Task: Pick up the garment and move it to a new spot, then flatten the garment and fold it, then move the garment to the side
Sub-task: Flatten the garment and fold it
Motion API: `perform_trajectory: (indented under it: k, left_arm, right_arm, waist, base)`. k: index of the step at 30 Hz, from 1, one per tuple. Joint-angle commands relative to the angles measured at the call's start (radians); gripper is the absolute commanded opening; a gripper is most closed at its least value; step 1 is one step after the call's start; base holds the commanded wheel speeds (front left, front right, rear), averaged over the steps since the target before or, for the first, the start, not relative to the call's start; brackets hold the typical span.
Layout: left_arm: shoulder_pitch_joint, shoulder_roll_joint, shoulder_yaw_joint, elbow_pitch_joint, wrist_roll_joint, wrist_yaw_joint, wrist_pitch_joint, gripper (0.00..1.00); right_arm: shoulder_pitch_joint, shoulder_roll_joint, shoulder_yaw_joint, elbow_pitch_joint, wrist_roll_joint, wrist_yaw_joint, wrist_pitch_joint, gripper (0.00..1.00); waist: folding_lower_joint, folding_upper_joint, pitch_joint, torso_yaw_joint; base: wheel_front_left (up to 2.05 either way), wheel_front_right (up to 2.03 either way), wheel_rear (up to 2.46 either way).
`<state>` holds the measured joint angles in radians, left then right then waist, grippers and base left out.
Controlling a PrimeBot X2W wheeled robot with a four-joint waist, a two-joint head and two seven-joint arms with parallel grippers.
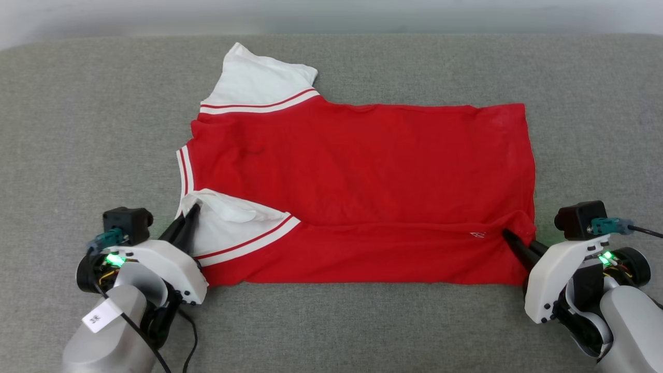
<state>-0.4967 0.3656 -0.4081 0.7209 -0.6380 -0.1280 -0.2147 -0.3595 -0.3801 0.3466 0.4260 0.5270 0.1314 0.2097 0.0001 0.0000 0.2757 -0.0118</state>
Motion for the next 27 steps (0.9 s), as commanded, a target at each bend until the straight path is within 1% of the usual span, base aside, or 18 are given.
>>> perform_trajectory:
  k: [1,2,3,5,6,7,8,12,15,19,24,27]
  left_arm:
    - [-0.006,-0.004,-0.009,0.009,-0.002,-0.001,-0.003,0.29]
    - [-0.011,0.001,-0.023,0.02,-0.004,-0.001,-0.008,1.0]
    - [-0.017,0.005,-0.032,0.026,-0.01,-0.002,-0.012,1.0]
    - [-0.026,0.017,-0.052,0.034,-0.021,-0.002,-0.022,1.0]
    - [-0.035,0.038,-0.092,0.032,-0.042,-0.001,-0.014,1.0]
    - [-0.04,0.046,-0.106,0.024,-0.054,-0.001,-0.003,1.0]
    - [-0.045,0.054,-0.124,0.008,-0.07,-0.001,0.012,1.0]
    - [-0.069,0.123,-0.195,-0.06,-0.129,-0.001,0.1,1.0]
    - [-0.103,0.172,-0.243,-0.112,-0.188,-0.001,0.207,1.0]
    - [-0.146,0.225,-0.313,-0.169,-0.267,-0.002,0.398,1.0]
    - [-0.186,0.264,-0.386,-0.196,-0.343,-0.002,0.615,1.0]
    - [-0.2,0.288,-0.427,-0.205,-0.367,-0.002,0.716,1.0]
  right_arm:
    - [-0.001,0.009,0.008,0.013,0.005,-0.002,-0.003,0.0]
    - [0.002,0.009,0.009,0.011,0.011,-0.001,-0.002,0.32]
    - [0.005,0.009,0.009,0.005,0.014,-0.001,-0.007,1.0]
    - [0.016,0.0,-0.001,-0.012,0.019,-0.001,-0.019,1.0]
    - [0.038,-0.013,-0.013,-0.041,0.026,-0.001,-0.025,1.0]
    - [0.046,-0.017,-0.016,-0.052,0.027,-0.001,-0.024,1.0]
    - [0.054,-0.021,-0.019,-0.065,0.028,-0.001,-0.02,1.0]
    - [0.082,-0.031,-0.034,-0.11,0.02,-0.001,-0.004,1.0]
    - [0.097,-0.029,-0.042,-0.135,0.018,-0.001,0.016,1.0]
    - [0.113,-0.025,-0.051,-0.158,0.013,-0.001,0.045,1.0]
    - [0.122,-0.018,-0.05,-0.173,0.009,-0.001,0.077,1.0]
    - [0.126,-0.016,-0.045,-0.179,0.008,-0.001,0.093,1.0]
  waist:
    - [-0.0001,0.0,-0.006,0.006]
    - [-0.0001,0.0,-0.012,0.009]
    - [-0.0001,0.0,-0.018,0.012]
    - [-0.0001,0.0,-0.036,0.019]
    - [-0.0001,0.0,-0.069,0.032]
    - [-0.0001,0.0,-0.078,0.035]
    - [-0.0001,0.0,-0.087,0.04]
    - [-0.0001,0.0,-0.113,0.056]
    - [-0.0001,0.0,-0.126,0.064]
    - [-0.0001,0.0,-0.138,0.073]
    - [-0.0001,0.0,-0.147,0.07]
    - [-0.0001,0.0,-0.148,0.059]
  base:
    - [0.0,0.0,0.0]
    - [0.0,0.0,0.0]
    - [0.0,0.0,0.0]
    - [0.0,0.0,0.0]
    - [0.0,0.0,0.0]
    - [0.0,0.0,0.0]
    - [0.0,0.0,0.0]
    - [0.0,0.0,0.0]
    - [0.0,0.0,0.0]
    - [0.0,0.0,0.0]
    - [0.0,0.0,0.0]
    - [0.0,0.0,0.0]
